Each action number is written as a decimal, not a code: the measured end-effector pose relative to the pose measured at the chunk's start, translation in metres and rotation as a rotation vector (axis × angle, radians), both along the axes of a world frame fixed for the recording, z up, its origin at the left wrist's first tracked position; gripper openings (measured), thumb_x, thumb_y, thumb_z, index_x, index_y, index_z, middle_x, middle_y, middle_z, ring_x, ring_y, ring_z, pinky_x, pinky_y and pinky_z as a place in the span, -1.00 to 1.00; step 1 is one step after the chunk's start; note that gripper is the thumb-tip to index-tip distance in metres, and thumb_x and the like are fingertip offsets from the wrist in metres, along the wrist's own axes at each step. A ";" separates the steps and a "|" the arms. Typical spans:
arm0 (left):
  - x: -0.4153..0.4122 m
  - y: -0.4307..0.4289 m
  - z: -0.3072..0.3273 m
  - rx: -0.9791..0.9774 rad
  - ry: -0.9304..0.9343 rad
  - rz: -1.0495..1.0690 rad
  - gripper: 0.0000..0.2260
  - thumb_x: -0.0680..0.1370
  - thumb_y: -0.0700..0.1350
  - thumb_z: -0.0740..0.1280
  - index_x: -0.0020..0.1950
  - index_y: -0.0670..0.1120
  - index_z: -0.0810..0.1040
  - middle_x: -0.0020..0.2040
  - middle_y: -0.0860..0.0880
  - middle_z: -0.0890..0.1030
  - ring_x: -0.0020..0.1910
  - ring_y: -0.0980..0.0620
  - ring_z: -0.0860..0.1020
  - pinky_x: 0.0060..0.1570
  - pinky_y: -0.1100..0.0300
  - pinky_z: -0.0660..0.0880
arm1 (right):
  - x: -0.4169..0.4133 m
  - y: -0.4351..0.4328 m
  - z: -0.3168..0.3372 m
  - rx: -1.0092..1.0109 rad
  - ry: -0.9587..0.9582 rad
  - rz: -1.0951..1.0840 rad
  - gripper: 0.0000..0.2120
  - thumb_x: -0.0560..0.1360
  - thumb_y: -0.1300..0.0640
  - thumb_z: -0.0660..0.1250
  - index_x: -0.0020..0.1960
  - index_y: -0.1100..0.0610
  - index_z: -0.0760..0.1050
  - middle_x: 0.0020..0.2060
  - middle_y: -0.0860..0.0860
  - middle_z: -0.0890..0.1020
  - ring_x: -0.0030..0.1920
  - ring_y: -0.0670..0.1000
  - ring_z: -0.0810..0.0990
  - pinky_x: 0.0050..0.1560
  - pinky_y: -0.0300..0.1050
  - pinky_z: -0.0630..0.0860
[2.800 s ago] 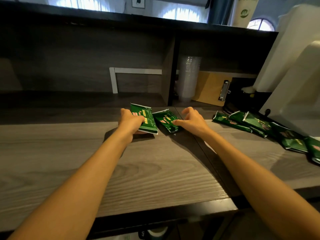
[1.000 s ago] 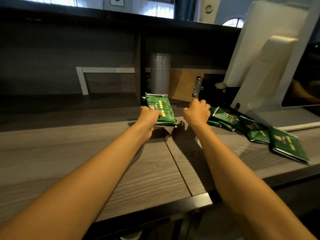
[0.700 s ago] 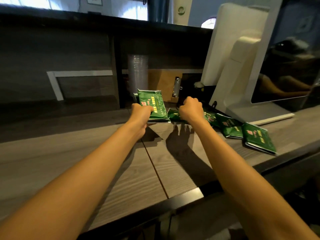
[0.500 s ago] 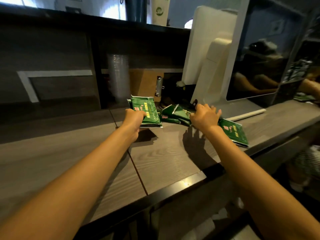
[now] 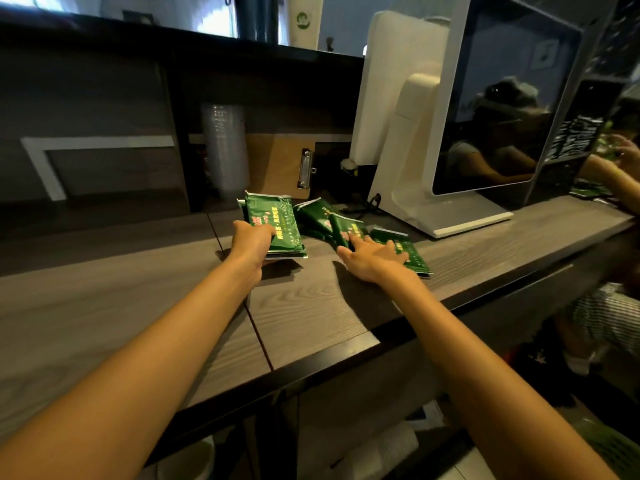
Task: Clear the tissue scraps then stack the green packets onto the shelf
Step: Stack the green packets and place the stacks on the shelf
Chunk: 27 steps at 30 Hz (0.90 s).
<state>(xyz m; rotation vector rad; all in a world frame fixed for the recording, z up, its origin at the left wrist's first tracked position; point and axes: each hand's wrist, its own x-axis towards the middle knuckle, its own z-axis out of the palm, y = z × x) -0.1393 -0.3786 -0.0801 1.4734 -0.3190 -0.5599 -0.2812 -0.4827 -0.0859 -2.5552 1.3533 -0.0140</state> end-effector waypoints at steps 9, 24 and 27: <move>0.053 0.047 -0.003 -0.050 -0.079 0.278 -0.78 0.51 -0.32 0.21 0.08 -0.14 0.25 0.17 -0.20 0.48 0.04 -0.08 0.49 0.07 -0.01 0.50 | 0.063 0.039 0.007 0.154 -0.178 0.471 -0.58 0.62 0.09 0.10 0.47 -0.04 0.24 0.43 0.09 0.34 0.41 0.16 0.28 0.29 -0.05 0.28; 0.116 0.077 0.002 0.069 -0.110 0.389 -0.67 0.53 -0.29 0.19 0.29 -0.22 0.28 0.18 -0.15 0.44 0.13 -0.11 0.46 0.08 0.01 0.47 | 0.175 -0.008 0.009 0.089 -0.188 0.302 -0.28 0.49 -0.37 0.05 0.54 -0.07 -0.02 0.53 0.13 -0.14 0.50 0.29 -0.20 0.44 0.27 -0.14; 0.127 0.078 0.003 0.083 -0.096 0.368 -0.70 0.52 -0.29 0.20 0.24 -0.21 0.30 0.18 -0.19 0.48 0.13 -0.16 0.50 0.13 -0.12 0.49 | 0.188 -0.010 0.002 0.063 -0.105 0.323 -0.30 0.47 -0.41 0.03 0.51 -0.15 0.03 0.54 0.11 -0.07 0.50 0.29 -0.08 0.46 0.29 -0.08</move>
